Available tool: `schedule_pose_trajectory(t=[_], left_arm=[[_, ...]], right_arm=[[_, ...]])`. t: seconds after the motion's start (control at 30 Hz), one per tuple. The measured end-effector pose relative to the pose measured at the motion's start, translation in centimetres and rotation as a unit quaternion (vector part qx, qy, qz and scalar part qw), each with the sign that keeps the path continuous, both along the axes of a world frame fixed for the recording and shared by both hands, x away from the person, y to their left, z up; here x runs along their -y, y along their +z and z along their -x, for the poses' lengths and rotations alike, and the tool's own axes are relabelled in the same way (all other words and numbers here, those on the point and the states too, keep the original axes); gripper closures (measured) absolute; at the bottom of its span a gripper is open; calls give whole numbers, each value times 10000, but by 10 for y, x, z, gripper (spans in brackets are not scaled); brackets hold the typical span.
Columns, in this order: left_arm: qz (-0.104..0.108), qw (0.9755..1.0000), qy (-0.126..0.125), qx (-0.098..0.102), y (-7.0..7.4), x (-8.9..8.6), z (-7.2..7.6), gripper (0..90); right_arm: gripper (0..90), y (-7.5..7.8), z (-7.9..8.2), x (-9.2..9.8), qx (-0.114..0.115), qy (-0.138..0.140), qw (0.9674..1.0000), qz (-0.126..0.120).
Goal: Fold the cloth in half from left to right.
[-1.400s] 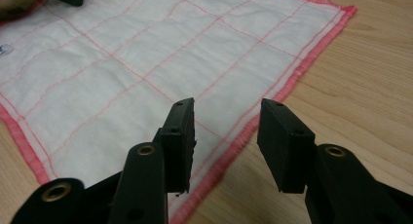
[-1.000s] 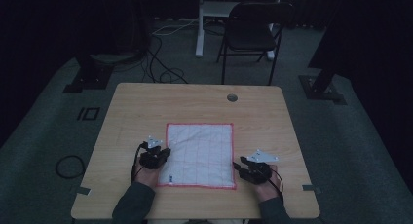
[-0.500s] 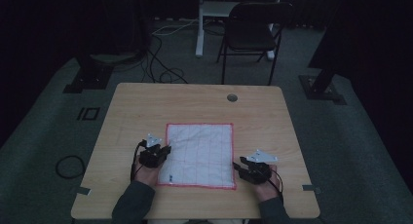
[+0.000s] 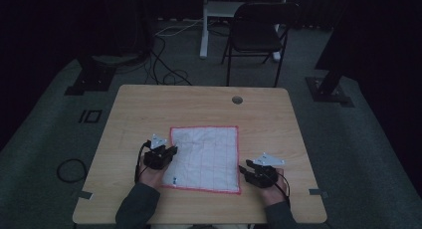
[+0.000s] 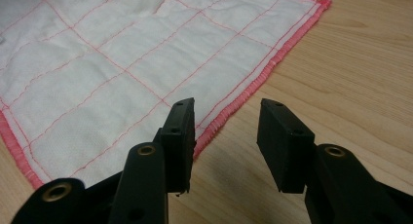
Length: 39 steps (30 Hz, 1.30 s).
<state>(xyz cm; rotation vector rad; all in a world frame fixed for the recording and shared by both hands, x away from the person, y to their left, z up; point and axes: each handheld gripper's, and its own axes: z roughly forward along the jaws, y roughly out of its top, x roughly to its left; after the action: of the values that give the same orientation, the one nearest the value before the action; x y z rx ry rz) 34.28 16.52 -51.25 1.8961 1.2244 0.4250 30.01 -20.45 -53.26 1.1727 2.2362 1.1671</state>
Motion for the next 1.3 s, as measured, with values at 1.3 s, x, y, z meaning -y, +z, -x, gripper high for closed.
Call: schedule_pose_trajectory(t=[1.3], left_arm=[[63,9973,-651,340,32,52,-1,874]], right_arm=[[582,0,0,2,-4,-24,10000,5]])
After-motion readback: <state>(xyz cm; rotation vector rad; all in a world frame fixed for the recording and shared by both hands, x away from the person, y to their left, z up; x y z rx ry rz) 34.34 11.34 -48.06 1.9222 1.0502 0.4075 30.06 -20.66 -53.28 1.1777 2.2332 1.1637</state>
